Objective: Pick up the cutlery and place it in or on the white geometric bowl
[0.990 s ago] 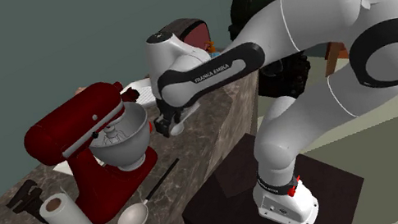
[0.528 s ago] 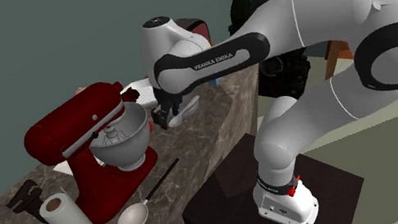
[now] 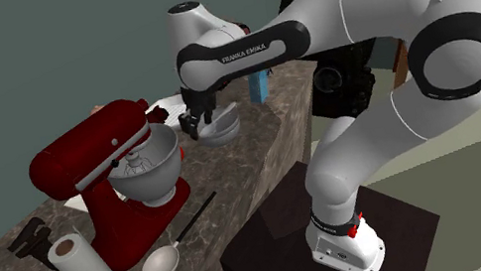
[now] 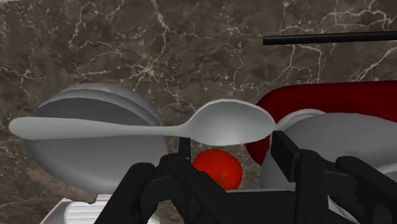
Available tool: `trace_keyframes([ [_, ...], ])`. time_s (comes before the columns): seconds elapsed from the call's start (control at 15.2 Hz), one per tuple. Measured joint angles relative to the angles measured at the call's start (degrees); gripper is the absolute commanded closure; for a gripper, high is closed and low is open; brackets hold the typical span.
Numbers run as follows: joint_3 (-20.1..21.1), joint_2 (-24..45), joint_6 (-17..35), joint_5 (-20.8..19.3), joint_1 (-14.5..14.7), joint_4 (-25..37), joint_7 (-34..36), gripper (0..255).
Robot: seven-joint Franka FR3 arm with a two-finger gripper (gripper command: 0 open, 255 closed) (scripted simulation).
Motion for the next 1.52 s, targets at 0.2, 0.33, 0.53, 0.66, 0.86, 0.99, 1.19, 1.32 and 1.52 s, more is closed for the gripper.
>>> trace_keyframes([
  [0.2, -2.9, 4.6, 1.1, -1.5, -1.7, 3.5, -3.4, 255],
  [0.33, -4.4, 8.4, 2.3, -2.1, -2.5, 6.1, -5.3, 255],
  [0.53, -6.5, 13.5, 3.2, -2.6, -3.4, 10.5, -7.9, 255],
  [0.66, -7.6, 15.8, 4.1, -2.8, -3.9, 11.9, -9.3, 255],
  [0.86, -7.9, 16.9, 6.0, -2.9, -4.0, 11.2, -9.7, 255],
  [0.99, -8.0, 17.7, 7.6, -2.9, -4.0, 10.3, -9.7, 255],
  [1.19, -8.1, 18.3, 9.9, -3.0, -4.1, 8.6, -9.7, 255],
  [1.32, -8.0, 18.8, 11.8, -3.0, -4.0, 7.2, -9.5, 255],
  [1.52, -8.2, 19.7, 14.1, -3.0, -4.1, 5.8, -9.7, 255],
])
